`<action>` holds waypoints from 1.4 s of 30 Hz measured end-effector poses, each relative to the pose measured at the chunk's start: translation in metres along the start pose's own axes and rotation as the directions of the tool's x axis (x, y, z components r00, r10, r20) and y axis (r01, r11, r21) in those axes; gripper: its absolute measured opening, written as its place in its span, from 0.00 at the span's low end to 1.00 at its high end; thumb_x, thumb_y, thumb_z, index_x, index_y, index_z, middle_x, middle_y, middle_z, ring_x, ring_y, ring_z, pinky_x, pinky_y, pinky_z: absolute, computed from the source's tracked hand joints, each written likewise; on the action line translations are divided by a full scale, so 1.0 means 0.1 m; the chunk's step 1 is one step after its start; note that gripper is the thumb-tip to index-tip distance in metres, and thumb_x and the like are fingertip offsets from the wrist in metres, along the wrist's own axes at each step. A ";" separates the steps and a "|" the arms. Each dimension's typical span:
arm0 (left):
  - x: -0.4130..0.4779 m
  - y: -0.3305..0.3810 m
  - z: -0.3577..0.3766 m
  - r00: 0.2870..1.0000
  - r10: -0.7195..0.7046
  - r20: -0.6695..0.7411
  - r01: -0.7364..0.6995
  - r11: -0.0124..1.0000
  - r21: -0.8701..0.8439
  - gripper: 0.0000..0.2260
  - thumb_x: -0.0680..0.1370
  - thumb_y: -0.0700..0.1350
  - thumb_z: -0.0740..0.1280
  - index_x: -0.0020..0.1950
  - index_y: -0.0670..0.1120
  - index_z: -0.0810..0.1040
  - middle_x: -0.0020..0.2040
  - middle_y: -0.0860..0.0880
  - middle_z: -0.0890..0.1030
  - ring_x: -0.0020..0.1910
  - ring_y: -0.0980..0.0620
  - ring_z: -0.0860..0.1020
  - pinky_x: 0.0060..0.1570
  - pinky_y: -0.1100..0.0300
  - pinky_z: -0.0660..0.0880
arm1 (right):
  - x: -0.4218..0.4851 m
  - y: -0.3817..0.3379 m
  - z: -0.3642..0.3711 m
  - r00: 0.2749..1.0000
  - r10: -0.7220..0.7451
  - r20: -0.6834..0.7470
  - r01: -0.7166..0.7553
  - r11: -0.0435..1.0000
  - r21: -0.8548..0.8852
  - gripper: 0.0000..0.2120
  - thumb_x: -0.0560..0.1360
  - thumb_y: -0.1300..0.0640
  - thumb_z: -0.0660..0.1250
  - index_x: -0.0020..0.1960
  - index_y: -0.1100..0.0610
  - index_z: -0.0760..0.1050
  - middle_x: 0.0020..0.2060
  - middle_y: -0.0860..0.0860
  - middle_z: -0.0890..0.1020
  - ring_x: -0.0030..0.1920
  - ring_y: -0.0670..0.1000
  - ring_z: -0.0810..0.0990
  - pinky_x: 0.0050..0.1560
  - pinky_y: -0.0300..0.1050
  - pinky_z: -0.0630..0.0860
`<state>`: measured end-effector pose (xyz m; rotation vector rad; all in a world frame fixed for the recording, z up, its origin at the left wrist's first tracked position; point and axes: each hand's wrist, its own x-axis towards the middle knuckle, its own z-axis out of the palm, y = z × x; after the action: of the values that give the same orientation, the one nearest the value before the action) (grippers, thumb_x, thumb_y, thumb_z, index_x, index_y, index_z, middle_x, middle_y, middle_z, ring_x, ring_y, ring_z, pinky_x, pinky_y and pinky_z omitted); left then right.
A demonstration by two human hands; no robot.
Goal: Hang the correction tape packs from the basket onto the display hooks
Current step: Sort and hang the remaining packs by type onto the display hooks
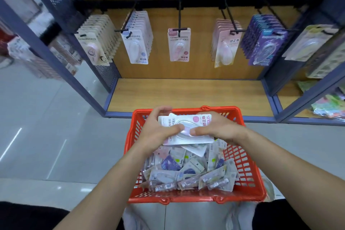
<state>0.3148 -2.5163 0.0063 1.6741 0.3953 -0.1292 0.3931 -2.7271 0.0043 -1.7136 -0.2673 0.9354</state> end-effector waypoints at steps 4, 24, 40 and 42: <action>-0.06 0.03 0.09 0.982 -0.042 -0.185 0.013 0.988 -0.156 0.28 0.69 0.43 0.82 0.65 0.51 0.76 0.58 0.51 0.81 0.52 0.52 0.83 0.38 0.61 0.81 | -0.04 0.08 0.18 0.985 -0.025 -0.168 0.049 0.989 0.141 0.11 0.71 0.60 0.80 0.52 0.55 0.85 0.48 0.53 0.88 0.46 0.52 0.86 0.53 0.52 0.78; -0.05 -0.05 0.30 0.905 -0.122 -0.407 -0.036 0.932 -0.361 0.32 0.71 0.38 0.80 0.72 0.46 0.70 0.58 0.49 0.81 0.51 0.57 0.82 0.39 0.70 0.77 | 0.01 0.14 0.42 0.964 -0.008 -0.266 0.059 0.981 0.182 0.18 0.67 0.58 0.83 0.55 0.55 0.83 0.47 0.51 0.88 0.47 0.50 0.87 0.44 0.43 0.81; -0.01 0.05 0.22 0.962 -0.047 -0.268 -0.032 0.959 -0.280 0.23 0.78 0.49 0.73 0.69 0.54 0.66 0.57 0.56 0.83 0.49 0.61 0.84 0.46 0.63 0.79 | 0.01 -0.03 0.64 0.912 -0.137 -0.387 0.235 0.947 0.218 0.13 0.78 0.50 0.73 0.61 0.50 0.79 0.51 0.46 0.87 0.50 0.45 0.86 0.47 0.41 0.80; 0.00 0.08 0.22 0.962 -0.054 -0.266 -0.025 0.959 -0.283 0.24 0.78 0.51 0.73 0.71 0.54 0.67 0.58 0.55 0.83 0.51 0.59 0.84 0.46 0.61 0.79 | -0.01 -0.07 0.66 0.902 -0.157 -0.403 0.261 0.940 0.218 0.08 0.79 0.51 0.72 0.58 0.51 0.82 0.47 0.46 0.88 0.46 0.44 0.86 0.43 0.36 0.78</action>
<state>0.3206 -2.5385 0.0111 1.4053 0.6042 0.1446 0.3483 -2.6780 0.0059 -1.5393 -0.0617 0.4399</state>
